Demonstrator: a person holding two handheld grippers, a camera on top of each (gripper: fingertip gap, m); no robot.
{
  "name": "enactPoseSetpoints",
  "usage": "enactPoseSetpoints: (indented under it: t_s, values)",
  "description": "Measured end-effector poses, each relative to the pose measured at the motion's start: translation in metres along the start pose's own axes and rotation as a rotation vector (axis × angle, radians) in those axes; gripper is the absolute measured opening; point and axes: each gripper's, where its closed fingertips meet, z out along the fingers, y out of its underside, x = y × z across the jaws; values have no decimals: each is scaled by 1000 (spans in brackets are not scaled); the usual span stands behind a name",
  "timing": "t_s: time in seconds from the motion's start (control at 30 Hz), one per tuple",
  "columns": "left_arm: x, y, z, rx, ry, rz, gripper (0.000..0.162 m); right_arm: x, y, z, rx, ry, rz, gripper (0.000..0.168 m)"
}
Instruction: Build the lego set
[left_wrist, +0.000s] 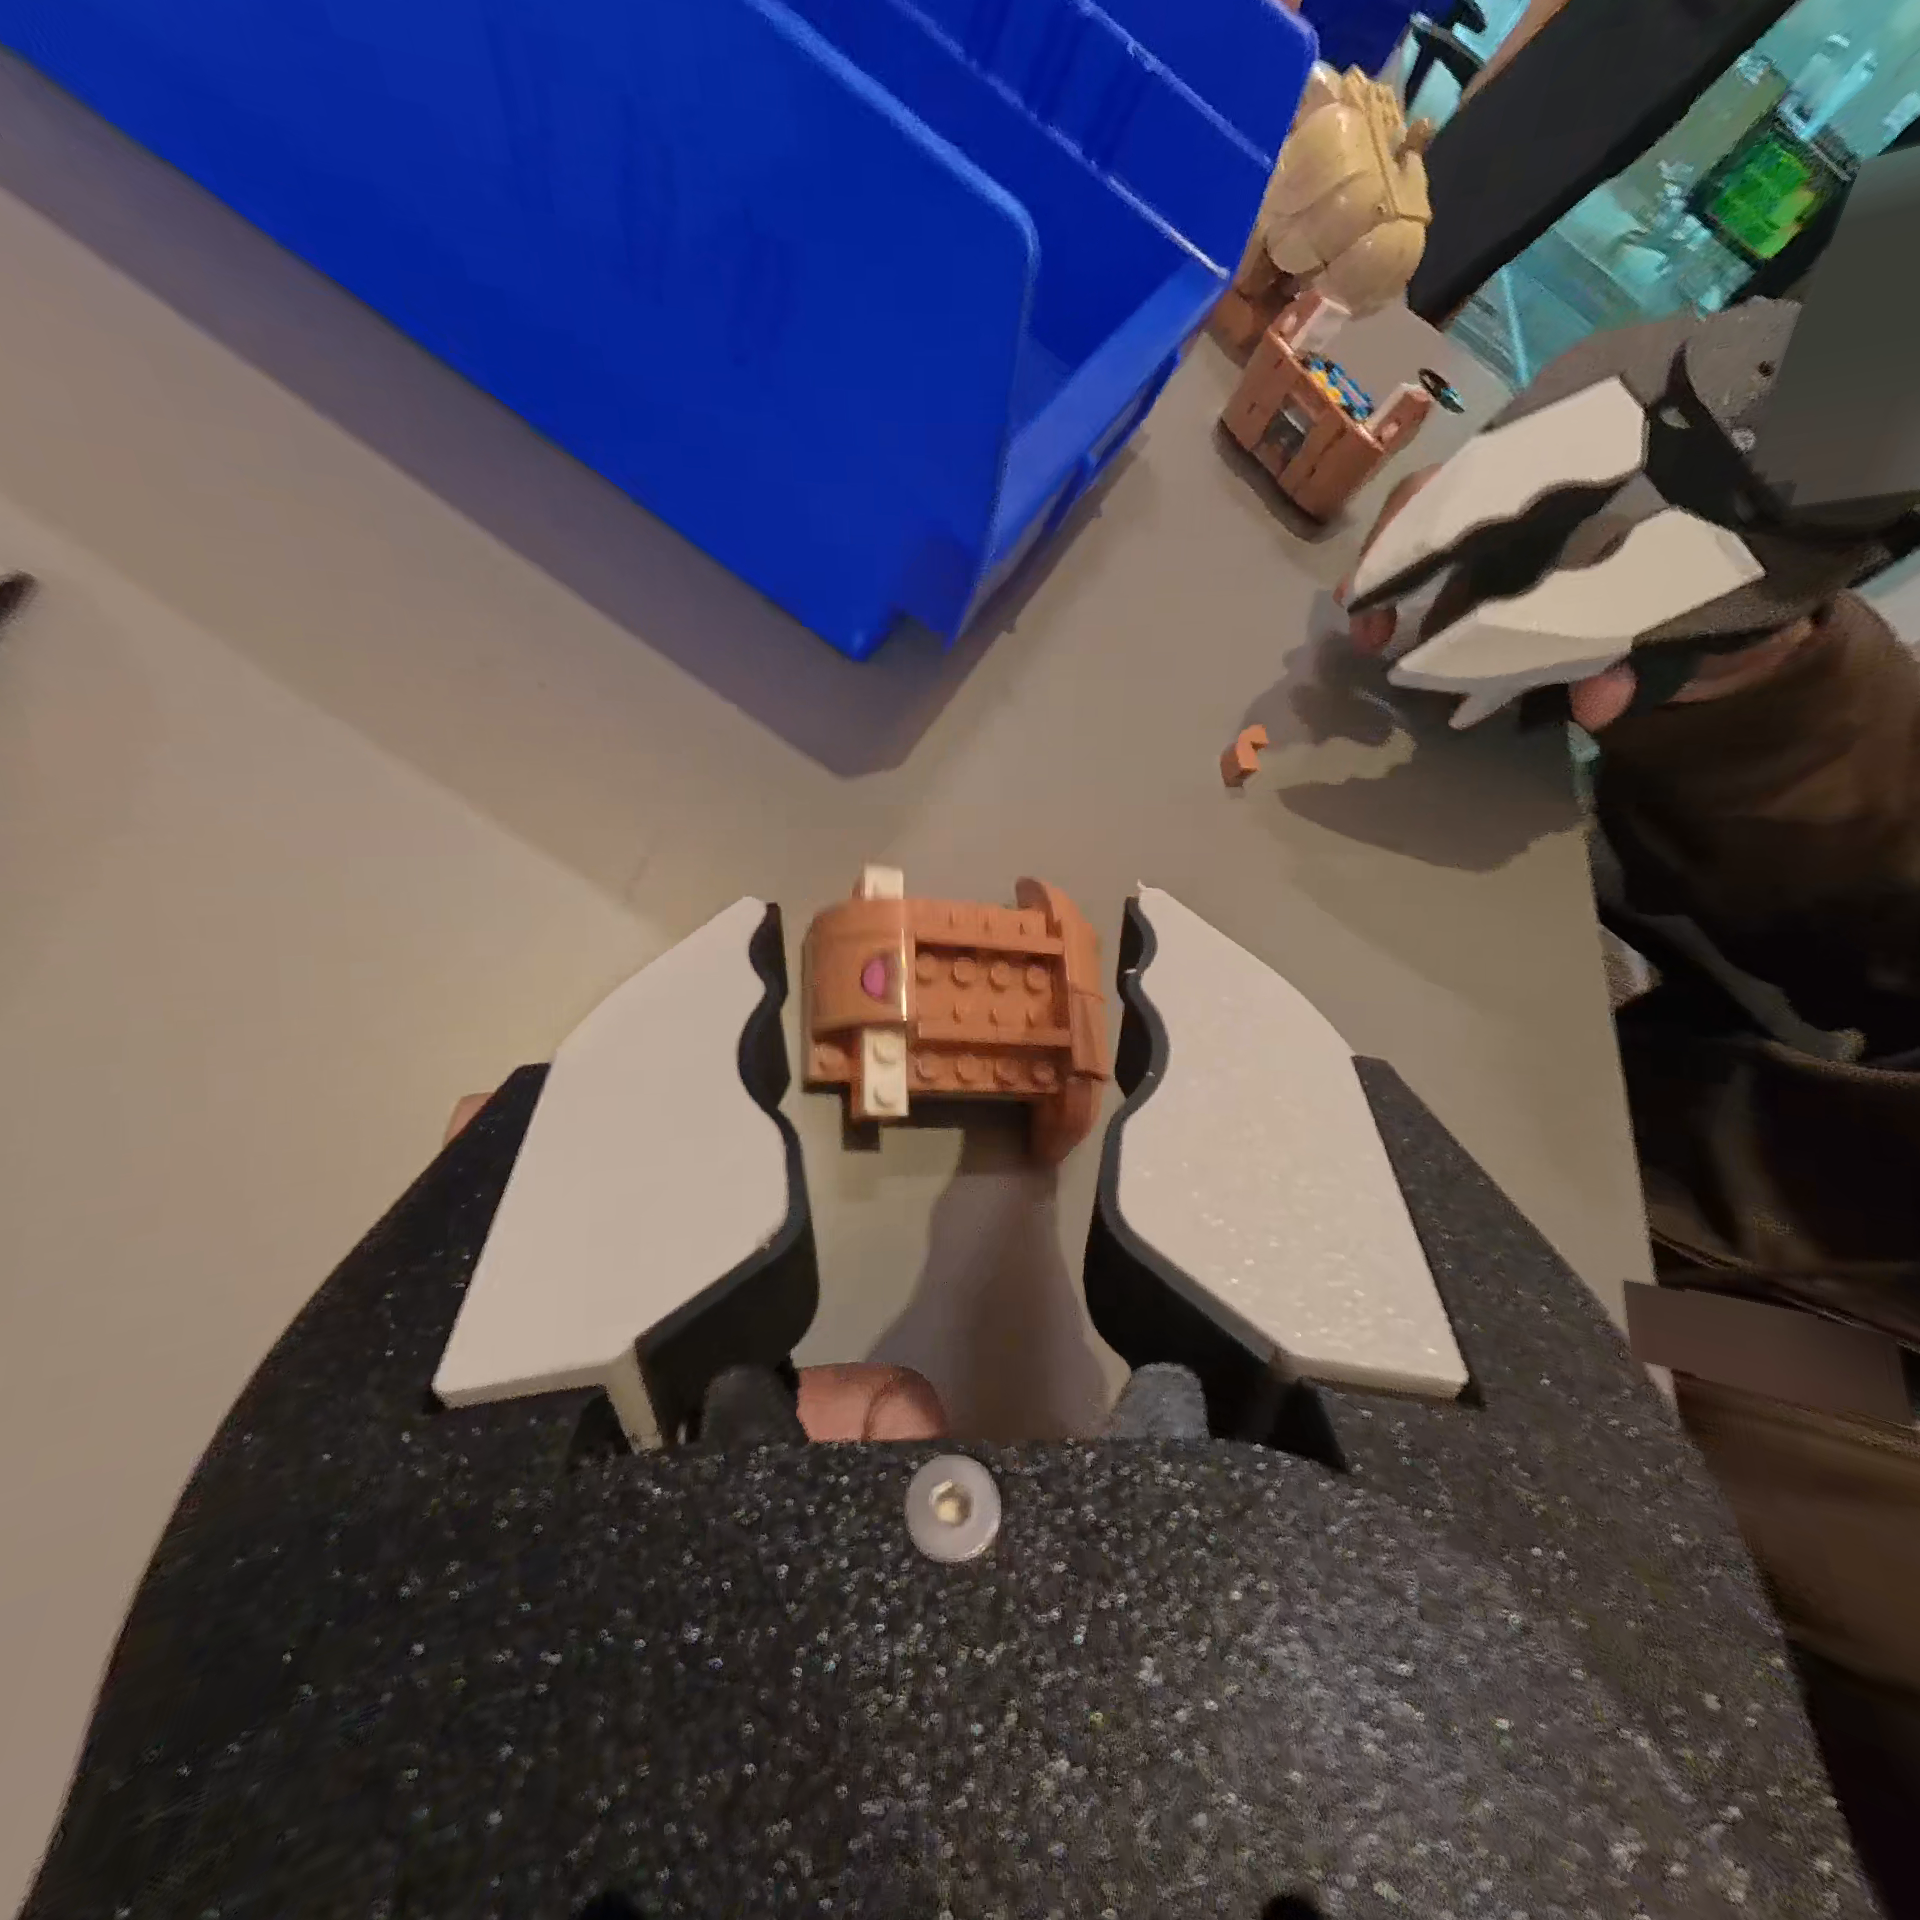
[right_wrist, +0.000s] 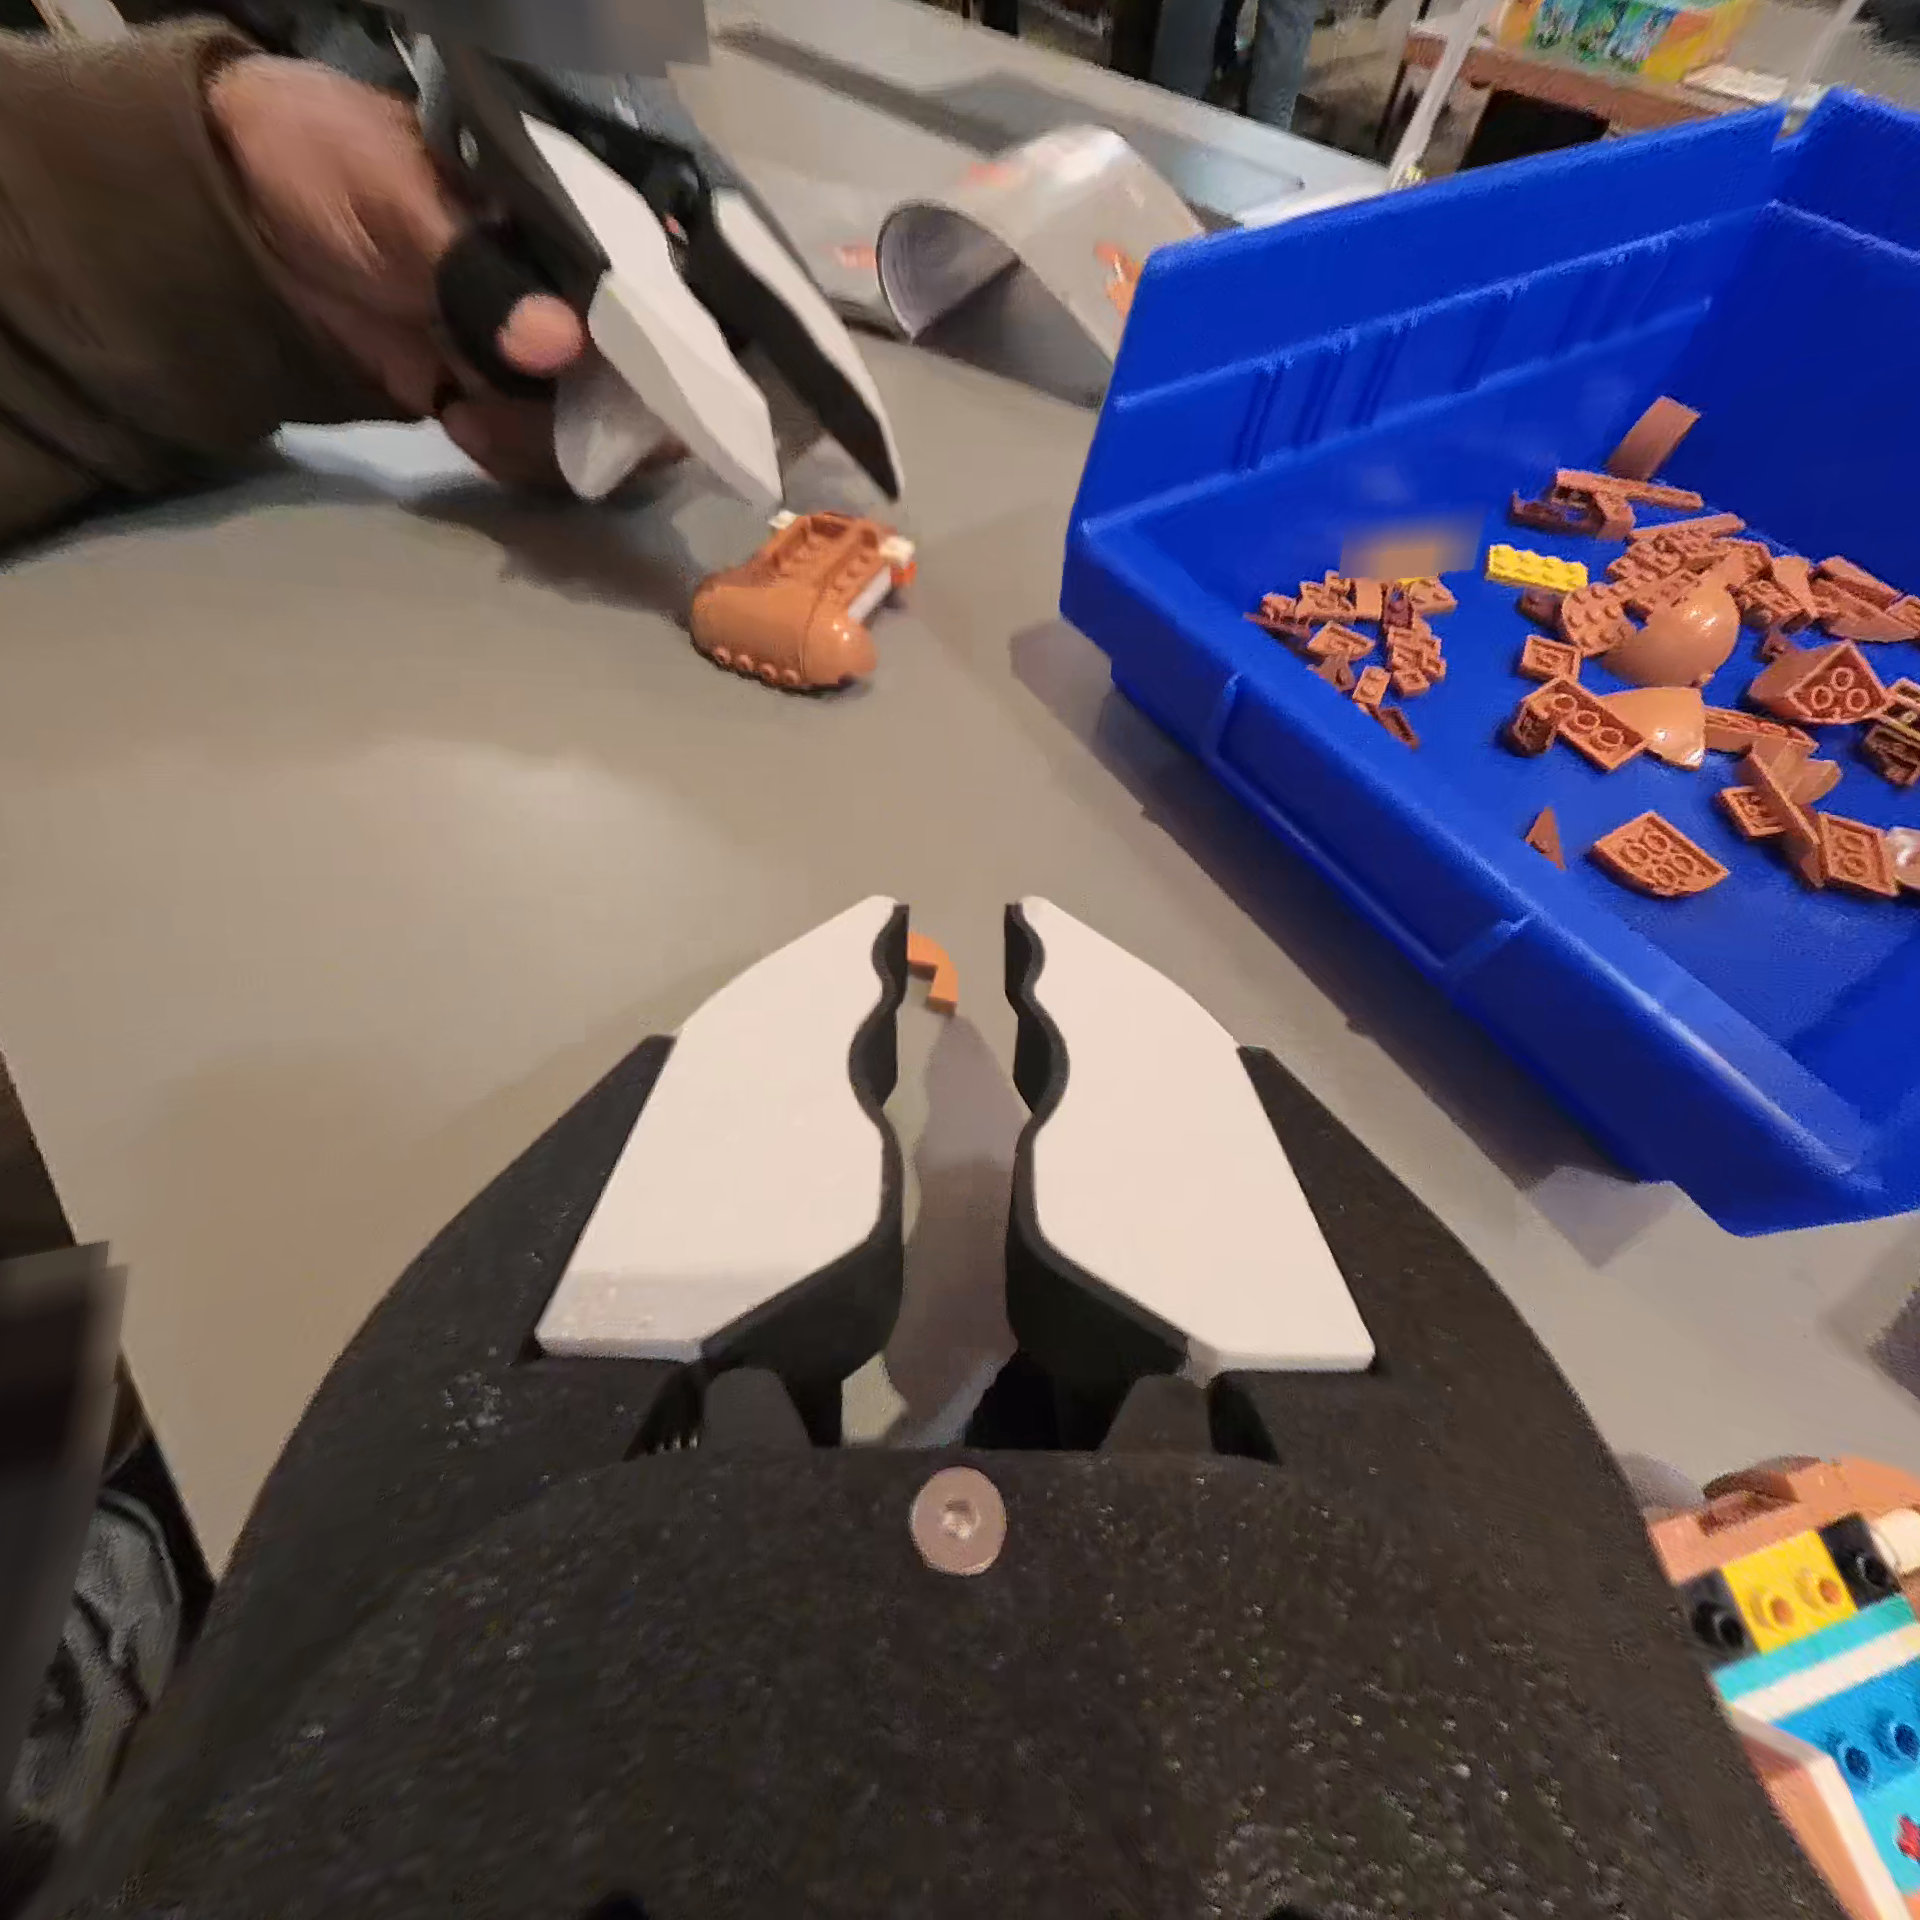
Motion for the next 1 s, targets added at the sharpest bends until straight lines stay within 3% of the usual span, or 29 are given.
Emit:
enactPoseSetpoints:
  t_s: [0.2,0.37,0.63,0.73,1.0]
  values:
    - [-28,-32,-29,229,-180,111,67,-3,18,14,-155,11,-53,26]
    - [-49,-30,-50,280,-326,225,67,-2,18,14,-158,-5,-29,29]
    - [-47,-25,-46,244,-307,225,66,-6,21,17,-190,-46,-42,34]
    - [-48,-24,-46,235,-316,223,65,-11,23,18,-205,-100,-35,28]
    - [-49,-20,-43,208,-311,156,64,-9,15,13,-145,-187,88,31]
